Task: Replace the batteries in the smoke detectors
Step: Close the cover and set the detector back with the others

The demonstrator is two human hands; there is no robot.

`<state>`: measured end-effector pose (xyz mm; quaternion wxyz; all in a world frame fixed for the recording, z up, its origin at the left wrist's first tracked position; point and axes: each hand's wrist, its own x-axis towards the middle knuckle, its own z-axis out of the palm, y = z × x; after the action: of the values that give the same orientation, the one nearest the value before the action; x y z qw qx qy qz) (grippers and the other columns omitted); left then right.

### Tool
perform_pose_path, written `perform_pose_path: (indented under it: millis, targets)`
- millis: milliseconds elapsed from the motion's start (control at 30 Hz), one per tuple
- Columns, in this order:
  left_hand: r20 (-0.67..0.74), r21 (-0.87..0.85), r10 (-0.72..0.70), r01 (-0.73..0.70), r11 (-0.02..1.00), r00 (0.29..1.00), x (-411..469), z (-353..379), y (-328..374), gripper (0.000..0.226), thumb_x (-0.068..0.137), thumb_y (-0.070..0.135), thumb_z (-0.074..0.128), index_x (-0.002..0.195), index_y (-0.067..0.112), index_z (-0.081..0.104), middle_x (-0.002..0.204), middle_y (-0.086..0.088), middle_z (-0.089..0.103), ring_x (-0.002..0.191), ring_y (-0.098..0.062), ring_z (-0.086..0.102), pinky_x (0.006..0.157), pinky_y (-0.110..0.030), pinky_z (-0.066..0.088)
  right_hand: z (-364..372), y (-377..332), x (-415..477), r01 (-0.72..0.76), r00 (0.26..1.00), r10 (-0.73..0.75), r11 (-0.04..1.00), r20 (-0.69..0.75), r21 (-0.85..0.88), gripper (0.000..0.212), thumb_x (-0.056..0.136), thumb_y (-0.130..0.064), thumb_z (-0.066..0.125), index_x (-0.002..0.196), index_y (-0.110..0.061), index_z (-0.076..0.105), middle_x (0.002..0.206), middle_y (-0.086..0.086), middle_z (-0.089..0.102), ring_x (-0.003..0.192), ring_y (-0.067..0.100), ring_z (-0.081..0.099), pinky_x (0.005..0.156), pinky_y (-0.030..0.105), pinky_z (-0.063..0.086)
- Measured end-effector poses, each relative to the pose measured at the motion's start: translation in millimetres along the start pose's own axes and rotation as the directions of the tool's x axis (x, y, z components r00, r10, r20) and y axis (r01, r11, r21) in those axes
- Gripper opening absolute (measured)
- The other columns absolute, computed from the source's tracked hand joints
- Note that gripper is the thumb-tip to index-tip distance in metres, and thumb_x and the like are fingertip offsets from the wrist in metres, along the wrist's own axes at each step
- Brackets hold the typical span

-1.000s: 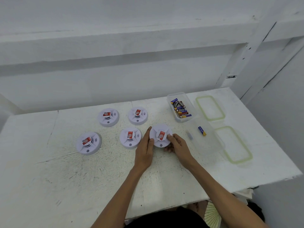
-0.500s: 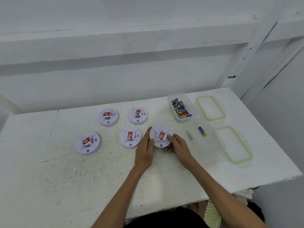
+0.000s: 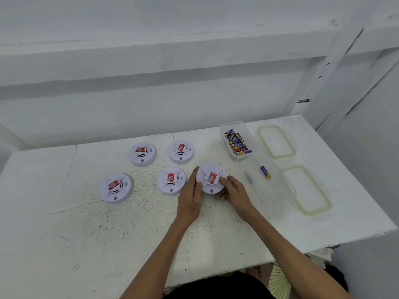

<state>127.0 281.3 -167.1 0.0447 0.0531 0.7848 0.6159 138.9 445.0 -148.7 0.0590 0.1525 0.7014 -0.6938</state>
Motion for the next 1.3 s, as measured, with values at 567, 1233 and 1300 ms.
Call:
perform_pose_path:
  millis: [567, 1233, 1300]
  targets:
    - [0.002, 0.004, 0.002, -0.002, 1.000, 1.000, 0.8, 0.9, -4.4, 0.055, 0.104, 0.041, 0.038, 0.157, 0.026, 0.032, 0.156, 0.018, 0.037, 0.142, 0.010, 0.032, 0.113, -0.010, 0.030, -0.1, -1.1, -0.3, -0.007, 1.000, 0.007, 1.000, 0.005, 0.006, 0.035, 0.101, -0.036, 0.052, 0.106, -0.004, 0.064, 0.086, 0.015, 0.073, 0.065, 0.019, 0.066, 0.064, 0.025, 0.055]
    - [0.008, -0.005, -0.009, 0.009, 1.000, 1.000, 1.2, -0.1, -3.2, 0.054, 0.103, 0.041, 0.037, 0.156, 0.029, 0.031, 0.156, 0.019, 0.036, 0.141, 0.013, 0.031, 0.114, -0.010, 0.028, 0.3, -3.2, -1.9, -0.009, 1.000, 0.009, 1.000, 0.014, 0.029, 0.032, 0.101, -0.033, 0.052, 0.106, -0.004, 0.064, 0.087, 0.012, 0.073, 0.065, 0.018, 0.067, 0.064, 0.025, 0.055]
    - [0.012, -0.004, -0.004, 0.004, 1.000, 1.000, 1.1, 0.3, -2.8, 0.055, 0.103, 0.041, 0.037, 0.156, 0.028, 0.031, 0.155, 0.020, 0.036, 0.141, 0.013, 0.031, 0.114, -0.011, 0.028, 0.1, -2.5, -1.7, -0.007, 1.000, 0.006, 1.000, 0.012, 0.027, 0.032, 0.101, -0.034, 0.052, 0.105, -0.005, 0.064, 0.087, 0.012, 0.074, 0.065, 0.019, 0.066, 0.064, 0.025, 0.055]
